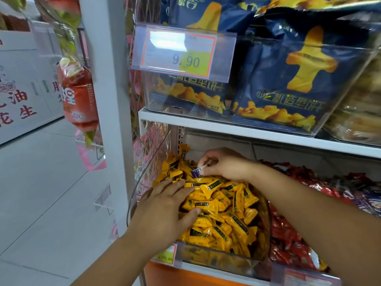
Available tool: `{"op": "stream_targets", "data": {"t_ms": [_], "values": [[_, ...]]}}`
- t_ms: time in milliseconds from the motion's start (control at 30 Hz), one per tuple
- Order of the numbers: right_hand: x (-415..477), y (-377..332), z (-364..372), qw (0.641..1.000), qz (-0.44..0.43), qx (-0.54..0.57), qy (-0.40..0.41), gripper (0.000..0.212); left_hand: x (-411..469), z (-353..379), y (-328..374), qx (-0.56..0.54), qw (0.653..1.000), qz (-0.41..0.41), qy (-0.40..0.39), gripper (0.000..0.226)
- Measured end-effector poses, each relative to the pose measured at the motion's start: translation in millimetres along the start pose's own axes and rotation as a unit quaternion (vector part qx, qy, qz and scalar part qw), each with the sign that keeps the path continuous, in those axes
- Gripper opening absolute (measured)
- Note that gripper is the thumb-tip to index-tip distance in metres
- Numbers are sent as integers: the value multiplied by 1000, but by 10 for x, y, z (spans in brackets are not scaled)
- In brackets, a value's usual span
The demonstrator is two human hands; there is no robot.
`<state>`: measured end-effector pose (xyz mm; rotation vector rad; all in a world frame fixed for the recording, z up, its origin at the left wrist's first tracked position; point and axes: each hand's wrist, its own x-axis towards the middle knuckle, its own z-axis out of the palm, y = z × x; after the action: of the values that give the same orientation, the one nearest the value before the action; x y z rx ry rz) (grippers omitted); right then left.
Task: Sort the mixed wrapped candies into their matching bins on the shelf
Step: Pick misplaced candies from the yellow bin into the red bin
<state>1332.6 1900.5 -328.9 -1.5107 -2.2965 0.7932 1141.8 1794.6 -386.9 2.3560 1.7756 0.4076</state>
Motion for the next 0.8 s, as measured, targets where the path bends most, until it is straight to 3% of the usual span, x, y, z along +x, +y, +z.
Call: {"op": "stream_targets", "data": {"t_ms": [200, 367, 533, 667, 800], "values": [[-596, 61, -269, 993, 2, -1, 122, 11, 50, -5, 86, 12, 1000, -13, 17, 90], [-1020, 248, -259, 979, 17, 159, 123, 21, 144, -199, 403, -52, 987, 38, 148, 72], [-1087, 174, -87, 970, -20, 228, 79, 31, 176, -252, 744, -195, 975, 72, 71, 48], [-994, 76, -174, 984, -32, 176, 17, 23, 187, -273, 586, -216, 968, 31, 120, 21], [-542, 193, -532, 998, -37, -18, -42, 22, 37, -227, 218, -127, 985, -3, 116, 8]]}}
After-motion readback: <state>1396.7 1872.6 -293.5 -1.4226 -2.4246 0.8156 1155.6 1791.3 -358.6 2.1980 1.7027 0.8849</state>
